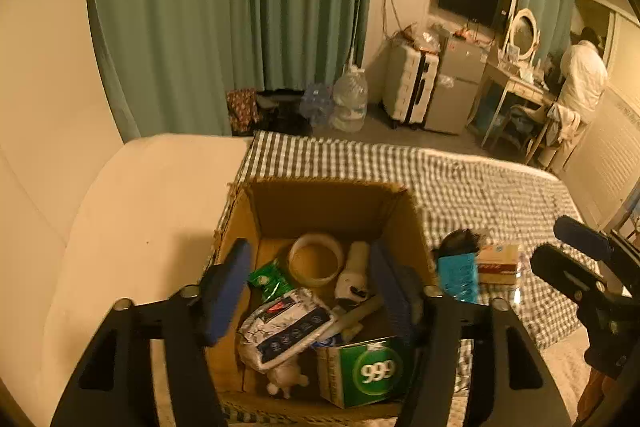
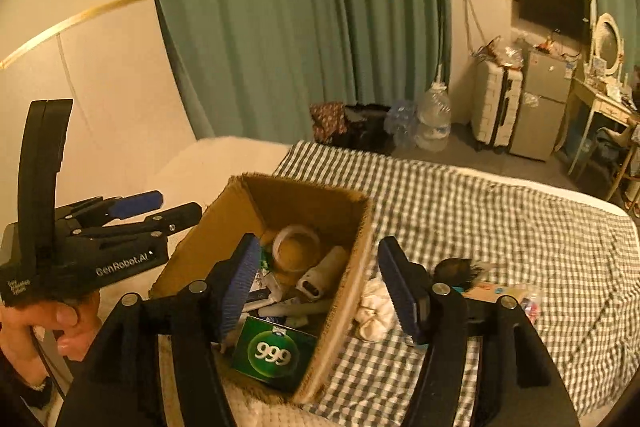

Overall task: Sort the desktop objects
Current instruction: 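Withdraw both open tools from the box toward the remaining items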

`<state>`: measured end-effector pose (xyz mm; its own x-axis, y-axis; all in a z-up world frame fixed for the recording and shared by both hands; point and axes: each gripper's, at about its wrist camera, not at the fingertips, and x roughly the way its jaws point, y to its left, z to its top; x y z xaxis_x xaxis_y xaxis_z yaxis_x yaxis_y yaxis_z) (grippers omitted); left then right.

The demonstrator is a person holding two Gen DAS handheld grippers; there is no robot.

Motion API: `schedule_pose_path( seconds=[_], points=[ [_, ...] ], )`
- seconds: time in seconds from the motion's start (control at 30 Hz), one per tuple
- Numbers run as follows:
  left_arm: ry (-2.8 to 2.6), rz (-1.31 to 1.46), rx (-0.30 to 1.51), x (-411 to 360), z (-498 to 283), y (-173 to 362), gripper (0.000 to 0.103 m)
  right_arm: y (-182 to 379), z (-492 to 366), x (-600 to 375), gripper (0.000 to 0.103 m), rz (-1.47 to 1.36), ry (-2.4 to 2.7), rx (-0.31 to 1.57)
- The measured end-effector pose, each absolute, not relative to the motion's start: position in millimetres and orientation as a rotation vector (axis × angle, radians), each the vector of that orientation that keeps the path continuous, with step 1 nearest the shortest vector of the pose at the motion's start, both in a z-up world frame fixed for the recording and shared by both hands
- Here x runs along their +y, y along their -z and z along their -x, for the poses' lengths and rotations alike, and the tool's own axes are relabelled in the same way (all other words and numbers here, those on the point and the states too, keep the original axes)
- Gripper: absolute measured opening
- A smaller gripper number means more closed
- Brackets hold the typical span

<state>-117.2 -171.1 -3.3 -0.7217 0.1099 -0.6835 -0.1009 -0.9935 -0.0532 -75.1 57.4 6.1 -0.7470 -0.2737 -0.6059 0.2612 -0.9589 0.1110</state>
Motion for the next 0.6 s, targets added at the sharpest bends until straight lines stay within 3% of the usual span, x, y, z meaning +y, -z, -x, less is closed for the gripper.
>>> schedule_pose_path(
  seconds=[0.13,0.2,0.4,0.6],
  points=[
    [-2.833,1.052,-0.022,-162.3,102.7,-18.6,0.079,-24.7,54.2,71.1,0.069,-0.896,2.721,-0.037],
    [-2.84,1.009,-0.02,-153.1,91.4,-31.8,0.088,-34.2,41.3,79.3,0.071,-0.871,2.741,-0.036],
    [-2.846,0.931,-0.049,-133.2,68.7,-56.3,0.089,-56.7,6.7,101.1,0.081,-0.804,2.807,-0.022],
    [-2.842,0.847,-0.088,-107.9,48.2,-72.9,0.102,-76.7,-20.8,136.9,0.092,-0.757,2.873,-0.062]
  ],
)
